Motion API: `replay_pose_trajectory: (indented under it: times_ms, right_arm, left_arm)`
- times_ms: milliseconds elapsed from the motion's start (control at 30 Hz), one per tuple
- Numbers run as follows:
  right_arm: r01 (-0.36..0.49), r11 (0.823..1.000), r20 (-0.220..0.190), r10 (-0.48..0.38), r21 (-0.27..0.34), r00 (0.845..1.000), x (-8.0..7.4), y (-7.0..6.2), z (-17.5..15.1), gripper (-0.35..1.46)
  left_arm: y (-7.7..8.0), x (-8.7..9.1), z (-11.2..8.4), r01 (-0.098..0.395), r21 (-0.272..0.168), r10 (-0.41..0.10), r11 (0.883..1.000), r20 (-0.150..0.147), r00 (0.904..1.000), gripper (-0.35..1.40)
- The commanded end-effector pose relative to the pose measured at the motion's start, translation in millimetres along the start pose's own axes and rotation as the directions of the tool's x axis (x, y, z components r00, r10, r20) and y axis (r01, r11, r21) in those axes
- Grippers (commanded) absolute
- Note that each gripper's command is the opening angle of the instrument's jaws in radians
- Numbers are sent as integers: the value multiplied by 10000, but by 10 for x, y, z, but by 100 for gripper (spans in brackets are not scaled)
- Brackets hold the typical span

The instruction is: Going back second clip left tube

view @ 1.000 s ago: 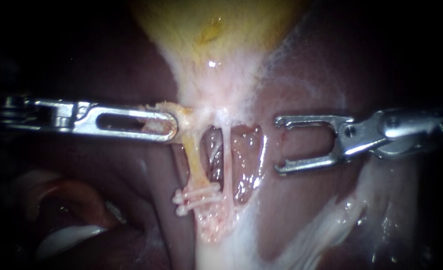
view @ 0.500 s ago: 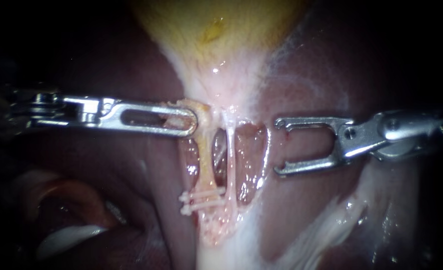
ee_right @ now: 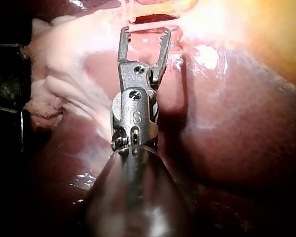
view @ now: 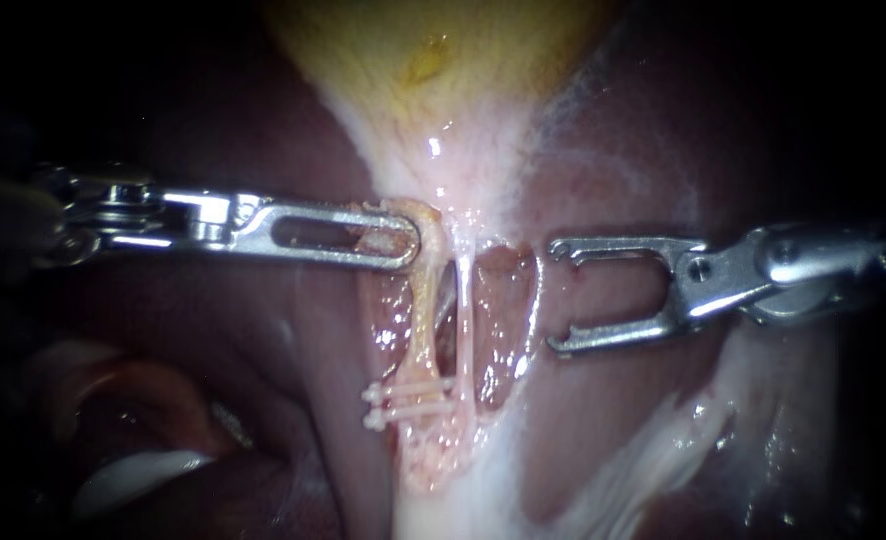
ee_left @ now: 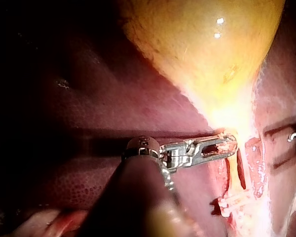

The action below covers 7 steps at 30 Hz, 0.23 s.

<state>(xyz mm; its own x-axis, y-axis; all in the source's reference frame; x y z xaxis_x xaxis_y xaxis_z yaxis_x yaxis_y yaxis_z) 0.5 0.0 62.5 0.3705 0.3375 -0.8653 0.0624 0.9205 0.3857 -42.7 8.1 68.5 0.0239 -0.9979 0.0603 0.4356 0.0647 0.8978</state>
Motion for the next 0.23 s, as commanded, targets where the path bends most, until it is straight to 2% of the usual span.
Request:
replay_pose_trajectory:
  times_ms: [33,233]
  right_arm:
    - [0,10000,-1,0,4,10000,0,0,0,50]
    - [-4,10000,-2,4,6,10000,1,0,0,50]
  left_arm:
    - [0,0,0,0,-5,0,10000,-1,10000,-35]
    - [1,0,0,-3,-2,3,10000,-5,10000,-35]
